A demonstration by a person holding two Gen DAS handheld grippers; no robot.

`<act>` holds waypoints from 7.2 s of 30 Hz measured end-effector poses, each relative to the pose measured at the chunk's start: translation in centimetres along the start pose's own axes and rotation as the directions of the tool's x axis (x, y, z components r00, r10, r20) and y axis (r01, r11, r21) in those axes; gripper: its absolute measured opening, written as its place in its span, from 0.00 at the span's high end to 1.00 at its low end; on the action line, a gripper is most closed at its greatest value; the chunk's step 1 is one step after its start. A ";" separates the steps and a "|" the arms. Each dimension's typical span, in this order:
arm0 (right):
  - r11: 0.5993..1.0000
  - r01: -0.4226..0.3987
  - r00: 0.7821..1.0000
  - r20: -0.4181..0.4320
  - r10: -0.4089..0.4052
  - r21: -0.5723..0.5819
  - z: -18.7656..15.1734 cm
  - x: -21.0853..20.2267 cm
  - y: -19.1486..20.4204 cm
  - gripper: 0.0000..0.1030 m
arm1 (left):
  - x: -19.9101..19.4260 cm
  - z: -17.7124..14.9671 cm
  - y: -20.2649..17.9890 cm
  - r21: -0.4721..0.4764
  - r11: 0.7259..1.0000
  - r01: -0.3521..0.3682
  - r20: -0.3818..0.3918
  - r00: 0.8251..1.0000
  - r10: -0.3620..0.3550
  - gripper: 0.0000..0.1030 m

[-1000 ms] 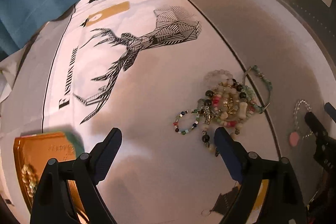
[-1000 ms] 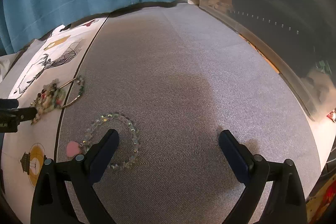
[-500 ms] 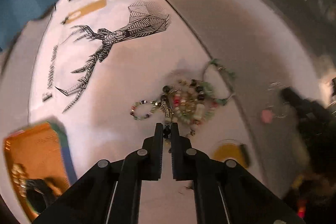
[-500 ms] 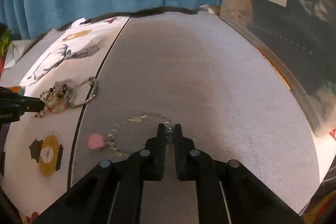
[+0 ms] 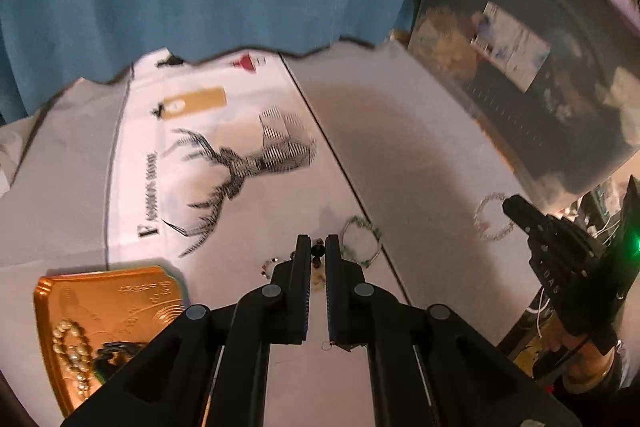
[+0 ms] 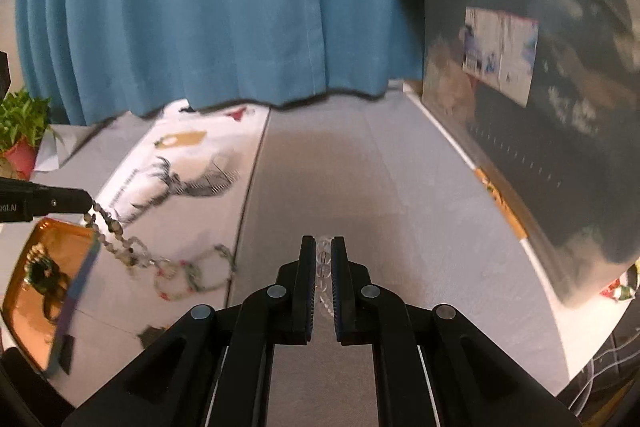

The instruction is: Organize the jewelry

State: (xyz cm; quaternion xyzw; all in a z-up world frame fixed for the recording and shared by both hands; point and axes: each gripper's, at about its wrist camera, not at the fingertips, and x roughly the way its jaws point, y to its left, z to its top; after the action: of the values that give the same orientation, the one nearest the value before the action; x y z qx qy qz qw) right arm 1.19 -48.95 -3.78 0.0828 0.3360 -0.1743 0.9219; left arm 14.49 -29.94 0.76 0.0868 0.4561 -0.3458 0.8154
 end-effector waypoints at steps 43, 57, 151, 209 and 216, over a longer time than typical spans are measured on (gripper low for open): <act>0.999 -0.029 0.993 -0.112 0.034 0.045 -3.7 0.5 -0.1 0.92 | 7.8 -7.5 5.6 -0.075 0.987 -0.139 -0.267 0.957 0.114 0.95; 0.995 -0.035 0.987 -0.155 0.049 0.093 -4.5 2.3 -1.2 0.92 | 7.2 -6.0 3.2 0.073 0.993 -0.097 -0.126 0.986 0.106 0.49; 0.902 -0.387 0.902 -0.282 0.327 -0.190 -10.2 -6.6 29.7 0.25 | -12.8 -24.4 17.8 -0.220 0.892 -0.394 -0.017 0.916 0.400 0.05; 0.938 -0.311 0.950 -0.060 0.305 -0.152 -15.7 -22.6 22.4 0.25 | -21.6 -27.6 4.1 -0.082 0.907 -0.412 0.178 0.890 0.420 0.05; 0.968 -0.242 0.968 -0.080 0.237 -0.069 -15.2 -19.1 18.6 0.25 | -17.9 -25.1 3.6 -0.046 0.916 -0.398 0.140 0.906 0.400 0.05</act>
State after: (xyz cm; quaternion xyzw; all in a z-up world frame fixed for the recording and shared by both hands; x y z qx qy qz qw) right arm -14.41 -22.51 -2.30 0.0925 0.3627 -0.0452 0.9262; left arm -6.57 -7.14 0.24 0.1459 0.3705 -0.1737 0.9007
